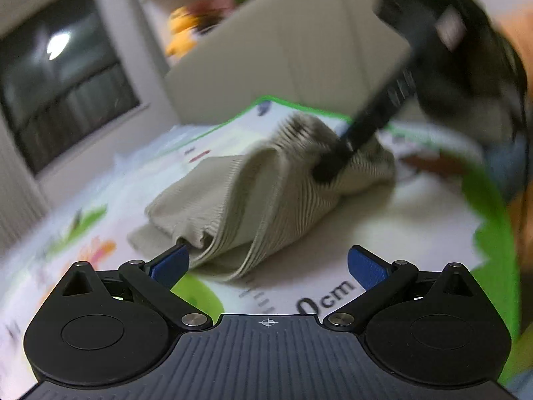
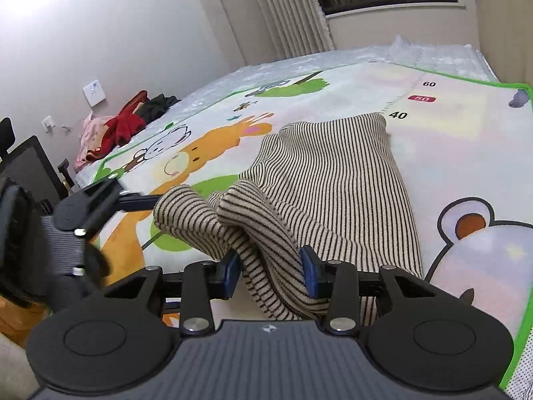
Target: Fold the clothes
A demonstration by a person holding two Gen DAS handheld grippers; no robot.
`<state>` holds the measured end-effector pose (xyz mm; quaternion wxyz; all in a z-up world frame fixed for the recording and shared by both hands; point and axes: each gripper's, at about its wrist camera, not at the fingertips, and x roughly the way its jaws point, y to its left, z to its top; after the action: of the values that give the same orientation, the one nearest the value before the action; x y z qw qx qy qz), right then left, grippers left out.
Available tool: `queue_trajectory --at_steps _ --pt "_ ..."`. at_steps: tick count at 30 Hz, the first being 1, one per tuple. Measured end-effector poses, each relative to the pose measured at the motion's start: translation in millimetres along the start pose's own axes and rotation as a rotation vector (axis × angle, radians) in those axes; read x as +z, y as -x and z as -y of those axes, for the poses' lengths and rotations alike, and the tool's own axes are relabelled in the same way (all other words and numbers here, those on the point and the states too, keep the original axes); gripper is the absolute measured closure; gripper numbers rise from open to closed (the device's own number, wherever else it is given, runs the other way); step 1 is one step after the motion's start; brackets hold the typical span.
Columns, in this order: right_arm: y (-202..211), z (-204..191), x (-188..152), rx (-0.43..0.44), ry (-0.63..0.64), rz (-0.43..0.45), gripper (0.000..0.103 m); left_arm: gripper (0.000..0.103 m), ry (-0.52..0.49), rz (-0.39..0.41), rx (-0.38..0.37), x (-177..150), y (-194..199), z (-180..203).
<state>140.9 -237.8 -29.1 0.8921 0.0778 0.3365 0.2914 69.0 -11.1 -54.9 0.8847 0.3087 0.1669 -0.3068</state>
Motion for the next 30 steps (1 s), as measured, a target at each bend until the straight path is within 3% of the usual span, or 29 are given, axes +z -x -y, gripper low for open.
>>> queue_trajectory --at_steps 4,8,9,10,11,12,15,19,23,24,26,27,30 --pt "-4.5 -4.6 -6.6 -0.012 0.056 -0.012 0.065 0.0 -0.105 0.035 0.067 14.9 -36.4 8.6" --pt "19.7 -14.5 -9.6 -0.059 0.118 0.031 0.059 0.0 -0.189 0.072 -0.026 29.6 -59.5 19.7" --pt "31.1 -16.0 -10.4 -0.071 0.133 0.055 0.058 0.005 -0.207 0.078 -0.055 32.2 -64.3 22.8" --pt "45.0 -18.4 -13.4 -0.11 0.167 0.092 0.051 0.02 -0.226 0.083 -0.085 34.8 -69.2 25.8" --pt "55.2 -20.6 -16.8 -0.164 0.205 0.117 0.045 0.026 -0.217 0.086 -0.108 35.4 -71.8 26.0" --pt "64.4 -21.9 -21.8 -0.229 0.251 0.135 0.036 0.033 -0.189 0.086 -0.126 34.6 -72.8 24.0" --pt "83.7 -20.6 -42.8 -0.4 0.385 0.136 0.023 0.04 -0.102 0.085 -0.181 32.2 -75.9 17.8" --pt "72.4 -4.1 -59.2 -0.463 0.429 0.062 0.022 0.044 0.195 0.107 -0.262 33.7 -71.6 -26.7" --pt "38.9 0.8 -57.0 -0.478 0.495 0.073 0.022 0.044 0.382 0.125 -0.302 31.1 -68.9 -62.2" --pt "24.4 -2.7 -52.5 -0.484 0.545 0.097 0.023 0.044 0.401 0.116 -0.312 28.5 -69.0 -64.9" --pt "9.7 -10.7 -47.7 -0.47 0.631 0.136 0.038 0.044 0.427 0.092 -0.328 22.8 -68.7 -66.1" --pt "2.5 -15.8 -44.6 -0.454 0.655 0.129 0.059 0.044 0.438 0.078 -0.328 20.1 -67.0 -65.2" --pt "-7.4 -30.7 -43.7 -0.398 0.703 0.093 0.07 0.044 0.471 0.036 -0.329 12.0 -62.2 -62.8"
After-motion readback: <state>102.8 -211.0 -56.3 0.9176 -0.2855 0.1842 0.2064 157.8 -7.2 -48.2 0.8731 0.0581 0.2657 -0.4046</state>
